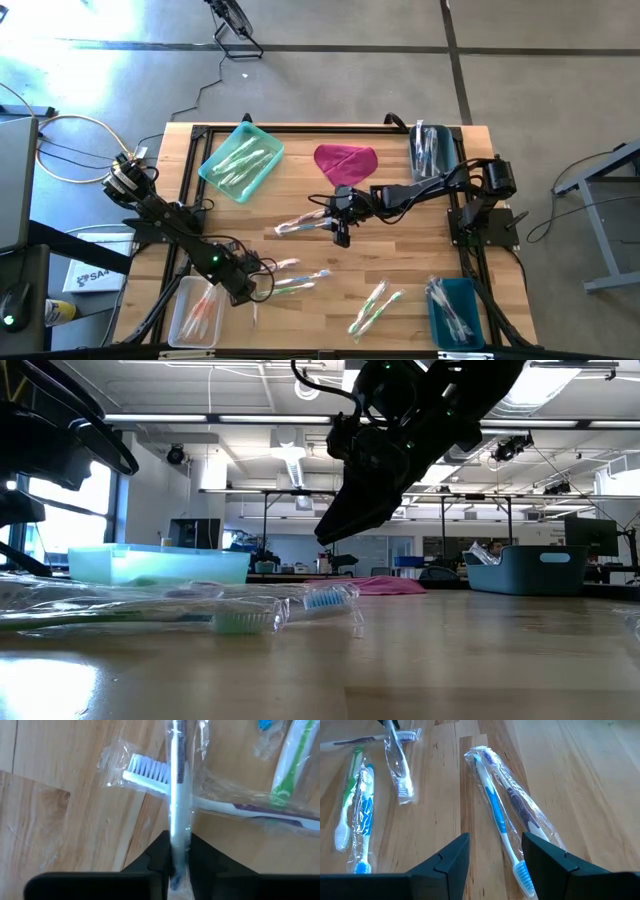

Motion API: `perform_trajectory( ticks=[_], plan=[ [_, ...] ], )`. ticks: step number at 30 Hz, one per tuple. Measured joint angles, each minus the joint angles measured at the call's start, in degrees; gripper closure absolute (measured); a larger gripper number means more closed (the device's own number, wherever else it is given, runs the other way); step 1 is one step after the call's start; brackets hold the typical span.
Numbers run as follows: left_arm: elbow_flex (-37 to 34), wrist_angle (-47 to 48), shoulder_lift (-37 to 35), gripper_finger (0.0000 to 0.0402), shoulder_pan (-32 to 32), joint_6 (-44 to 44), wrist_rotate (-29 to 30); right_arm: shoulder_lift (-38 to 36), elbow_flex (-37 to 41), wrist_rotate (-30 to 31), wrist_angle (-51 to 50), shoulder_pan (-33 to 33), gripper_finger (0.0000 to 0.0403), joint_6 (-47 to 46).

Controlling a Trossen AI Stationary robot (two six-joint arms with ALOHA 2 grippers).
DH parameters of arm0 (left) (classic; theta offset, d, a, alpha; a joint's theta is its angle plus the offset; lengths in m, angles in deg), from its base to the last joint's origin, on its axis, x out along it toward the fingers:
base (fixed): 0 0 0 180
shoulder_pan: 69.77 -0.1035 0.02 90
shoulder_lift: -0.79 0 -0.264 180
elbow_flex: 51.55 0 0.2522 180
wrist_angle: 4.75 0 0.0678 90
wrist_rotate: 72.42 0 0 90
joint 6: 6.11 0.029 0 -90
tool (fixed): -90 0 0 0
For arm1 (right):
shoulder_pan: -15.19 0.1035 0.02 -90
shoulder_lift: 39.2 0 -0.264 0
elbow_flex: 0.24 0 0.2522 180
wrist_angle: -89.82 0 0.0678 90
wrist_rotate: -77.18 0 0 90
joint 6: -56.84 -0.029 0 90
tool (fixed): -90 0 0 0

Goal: Pick & Place Toothbrushes
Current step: Put the purple toothbrush to the dark blue bin bin

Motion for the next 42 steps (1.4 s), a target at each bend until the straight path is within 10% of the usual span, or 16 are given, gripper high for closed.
perform_trajectory(
  ticks=[23, 42],
  plan=[
    [0.0, 0.9, -3.5, 0.0375, 0.0, 2.6, -3.7, 0.0, 0.0, 0.0, 0.0, 0.0, 0.0230, 0.0],
    [0.0, 9.4, -14.8, 0.0375, -1.2, 5.3, 5.8, 0.0, 0.0, 0.0, 0.0, 0.0, 0.0230, -3.8]
  ],
)
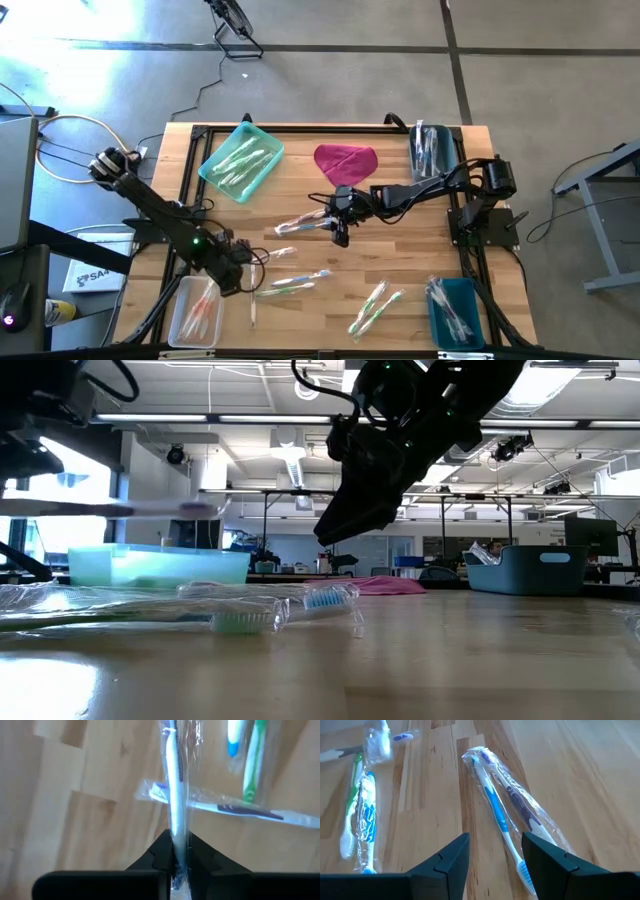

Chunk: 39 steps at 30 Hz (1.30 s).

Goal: Pick & Place Toothbrushes
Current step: Put the purple toothbrush to the dark blue bin bin

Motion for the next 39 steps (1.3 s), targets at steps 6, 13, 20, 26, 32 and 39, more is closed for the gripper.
perform_trajectory(
  ticks=[6, 13, 20, 26, 32, 39],
  plan=[
    [0.1, 1.7, -6.1, 0.0375, -6.9, 10.8, 0.3, -2.3, 0.0, -0.4, -3.3, 0.0, 0.0230, -2.8],
    [0.1, -2.0, -10.9, 0.0374, -19.2, 35.7, 0.3, -9.1, -0.1, -0.2, -9.4, 0.0, 0.0230, -4.5],
    [0.1, -12.5, -11.4, 0.0374, -31.9, 54.7, -5.7, -17.1, 0.0, 0.0, -16.9, 0.0, 0.0230, -12.0],
    [0.0, -20.5, -11.5, 0.0374, -39.7, 62.4, -9.2, -23.7, -0.1, -0.2, -24.2, 0.0, 0.0230, -21.4],
    [0.0, -32.3, -11.4, 0.0374, -45.7, 65.6, -13.2, -30.0, 0.1, 1.4, -28.3, 0.0, 0.0230, -27.3],
    [0.0, -44.8, -11.4, 0.0374, -51.2, 65.6, -22.3, -37.5, 0.0, 6.8, -24.3, 0.0, 0.0230, -21.5]
  ],
)
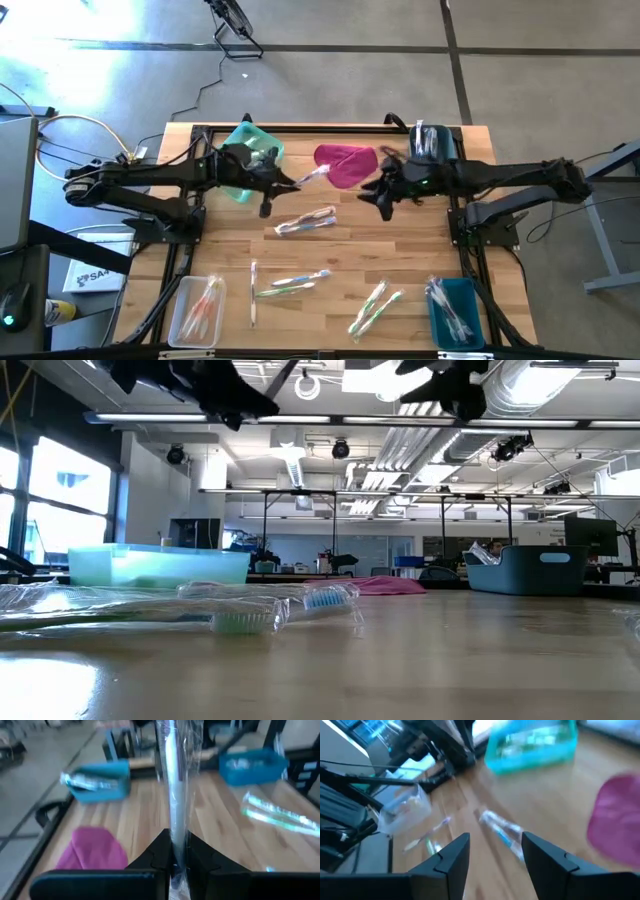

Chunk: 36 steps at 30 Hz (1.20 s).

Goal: Pick & Place Toothbrushes
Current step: Put the purple toothbrush to the dark blue bin bin

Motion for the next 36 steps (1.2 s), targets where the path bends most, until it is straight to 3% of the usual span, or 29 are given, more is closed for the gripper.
perform_trajectory(
  ticks=[7, 13, 19, 23, 29, 32, 36],
  plan=[
    [0.0, -4.2, 0.0, 0.0374, -2.9, -3.2, -1.5, -3.1, -0.1, 6.8, 10.2, 0.0, 0.0230, 12.8],
    [0.0, -6.2, 0.0, 0.0374, -2.8, -5.2, -1.4, -0.9, 0.0, 14.5, 17.5, -0.1, 0.0230, 15.0],
    [0.0, -8.3, 0.0, 0.0374, -2.8, -7.3, -1.4, 3.4, 0.0, 7.7, 24.5, -1.8, 0.0230, 20.9],
    [0.0, -8.6, 0.0, 0.0374, -2.8, -8.2, -1.5, 8.7, 0.0, 2.8, 34.9, -2.4, 0.0230, 24.9],
    [0.0, -7.1, 0.0, 0.0374, -2.8, -8.3, -1.5, 14.7, 0.0, 3.9, 49.4, -2.4, 0.0230, 30.6],
    [0.0, -7.1, 0.0, 0.0374, -2.8, -8.3, -1.5, 16.1, 0.0, 6.4, 52.7, -2.6, 0.0230, 32.9],
    [0.0, -7.1, 0.0, 0.0374, -2.8, -8.3, -1.6, 17.9, 0.0, 5.4, 55.2, -3.4, 0.0230, 33.3]
  ],
)
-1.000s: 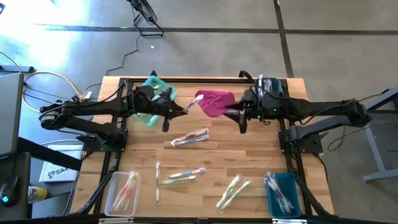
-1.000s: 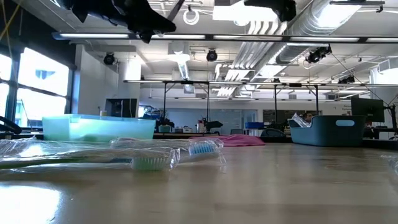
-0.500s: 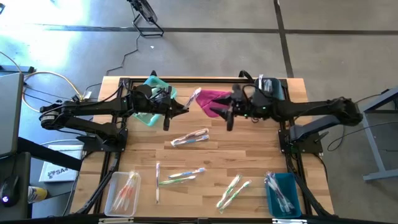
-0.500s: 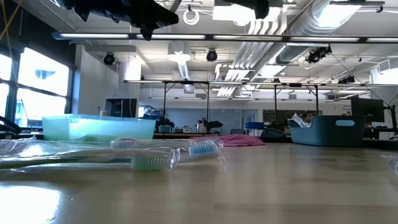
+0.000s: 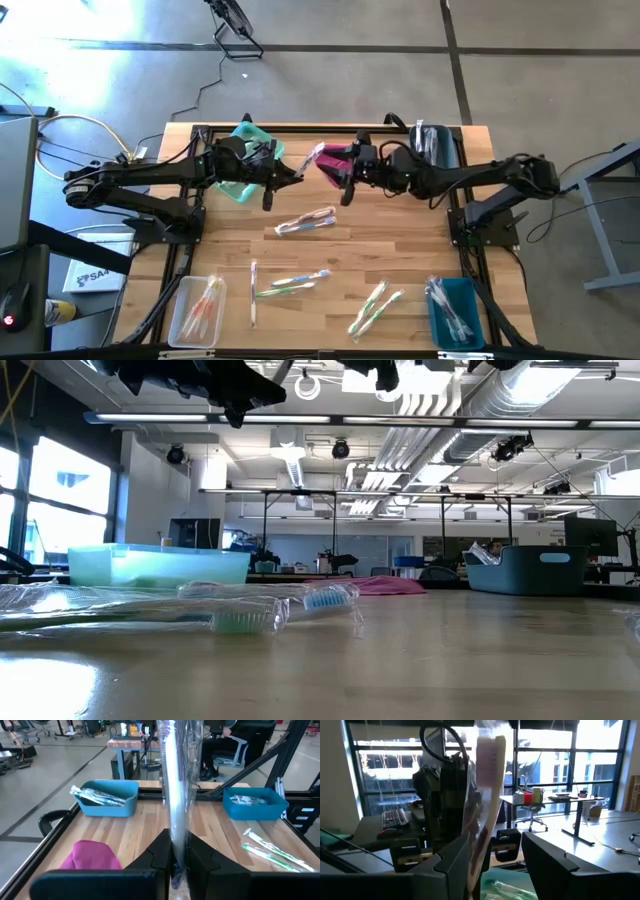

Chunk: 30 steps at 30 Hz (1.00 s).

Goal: Pick & Place Toothbrushes
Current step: Put the purple toothbrush to the dark blue bin bin

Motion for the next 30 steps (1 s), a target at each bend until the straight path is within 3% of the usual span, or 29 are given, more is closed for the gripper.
perform_trajectory(
  ticks=[6, 14, 18, 23, 30],
  plan=[
    [0.0, 0.3, 0.6, 0.0374, 0.0, -0.1, 0.0, 2.6, 0.0, -1.4, 3.3, -0.9, 0.0227, 0.4],
    [0.0, 1.2, 2.3, 0.0374, 0.0, -0.2, 0.2, 2.9, 0.0, -3.3, 6.7, -0.9, 0.0173, 0.6],
    [0.1, 0.6, 3.1, 0.0374, 0.0, -0.2, 0.2, 2.9, 0.0, -3.3, 8.0, -0.9, 0.0165, 1.0],
    [0.1, 0.7, 3.9, 0.0374, 0.0, -0.3, 0.2, 2.9, 0.0, -3.5, 8.9, -0.9, 0.0191, 1.0],
    [0.0, 0.9, 3.9, 0.0374, 0.0, -0.5, 0.2, 2.9, 0.0, -3.5, 8.6, -0.9, 0.0263, 1.0]
  ],
)
